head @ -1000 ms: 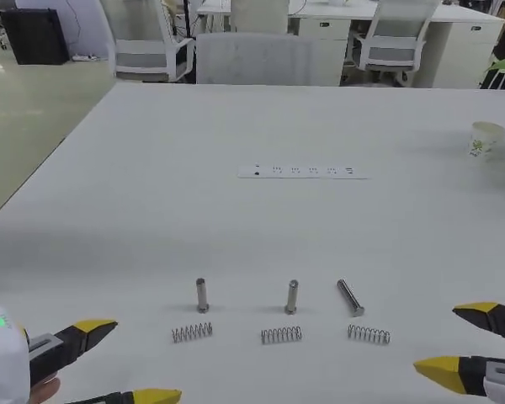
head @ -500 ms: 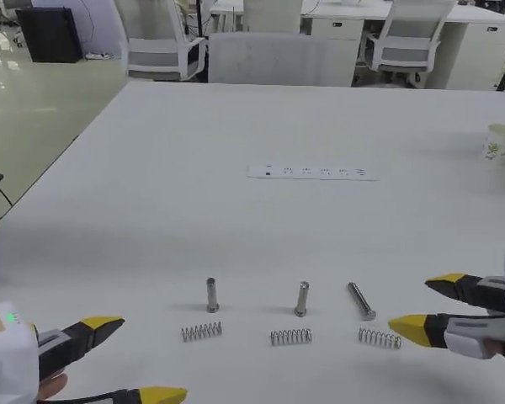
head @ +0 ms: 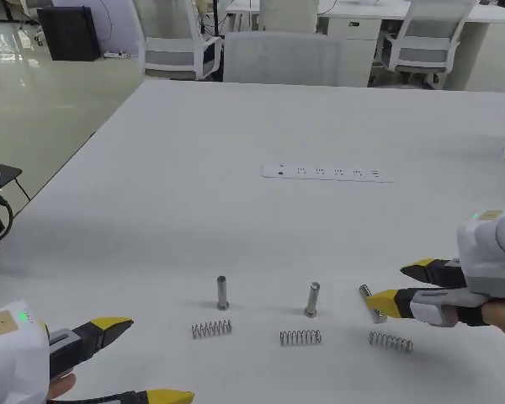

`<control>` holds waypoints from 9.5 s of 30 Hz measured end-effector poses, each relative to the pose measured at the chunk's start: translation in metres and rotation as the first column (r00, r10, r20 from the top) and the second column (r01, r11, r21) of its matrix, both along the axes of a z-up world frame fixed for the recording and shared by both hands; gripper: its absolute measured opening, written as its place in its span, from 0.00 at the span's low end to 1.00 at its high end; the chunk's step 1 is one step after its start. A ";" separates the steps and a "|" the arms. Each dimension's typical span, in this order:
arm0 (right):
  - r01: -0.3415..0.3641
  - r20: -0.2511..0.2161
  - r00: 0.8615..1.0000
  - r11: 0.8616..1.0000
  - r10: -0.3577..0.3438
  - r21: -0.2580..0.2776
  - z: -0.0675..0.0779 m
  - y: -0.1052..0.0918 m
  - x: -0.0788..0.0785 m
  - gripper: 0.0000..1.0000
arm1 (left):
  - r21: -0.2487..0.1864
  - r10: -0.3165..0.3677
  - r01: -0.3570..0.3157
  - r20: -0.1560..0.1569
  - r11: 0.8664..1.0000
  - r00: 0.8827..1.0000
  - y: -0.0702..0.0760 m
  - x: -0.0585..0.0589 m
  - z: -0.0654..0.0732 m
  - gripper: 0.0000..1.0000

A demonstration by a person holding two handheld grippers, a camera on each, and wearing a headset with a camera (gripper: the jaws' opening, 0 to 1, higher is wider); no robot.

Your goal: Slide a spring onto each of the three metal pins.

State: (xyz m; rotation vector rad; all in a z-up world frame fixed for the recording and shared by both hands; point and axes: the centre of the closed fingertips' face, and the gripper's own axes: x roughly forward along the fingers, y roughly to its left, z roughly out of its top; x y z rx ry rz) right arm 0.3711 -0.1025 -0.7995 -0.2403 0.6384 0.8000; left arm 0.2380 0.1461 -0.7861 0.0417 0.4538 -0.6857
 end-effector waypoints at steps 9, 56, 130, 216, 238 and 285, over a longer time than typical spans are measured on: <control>0.026 -0.043 0.999 0.998 -0.028 -0.058 -0.017 0.002 0.012 0.42 | -0.002 0.003 -0.003 -0.002 1.000 1.000 0.001 0.000 0.000 0.69; 0.126 -0.141 0.977 0.965 -0.161 -0.230 -0.057 0.009 0.027 0.11 | -0.018 0.004 -0.005 -0.032 1.000 0.999 0.003 0.004 -0.014 0.66; 0.174 -0.011 0.984 0.983 -0.175 -0.059 -0.010 0.000 -0.006 0.06 | 0.004 -0.043 0.043 0.021 0.999 0.999 -0.003 -0.009 0.007 0.64; -0.241 -0.159 0.966 0.930 0.202 -0.278 -0.055 -0.027 -0.058 0.13 | 0.014 -0.077 0.077 0.014 0.997 0.997 -0.013 -0.012 0.008 0.62; -0.241 -0.152 0.966 0.941 0.209 -0.239 -0.049 -0.017 -0.071 0.08 | 0.012 -0.127 0.127 0.016 0.992 0.992 -0.024 -0.017 0.013 0.60; -0.579 -0.140 0.815 0.795 0.562 -0.182 0.024 0.110 -0.117 0.08 | 0.033 -0.477 0.476 0.024 0.879 0.878 -0.110 0.018 0.020 0.41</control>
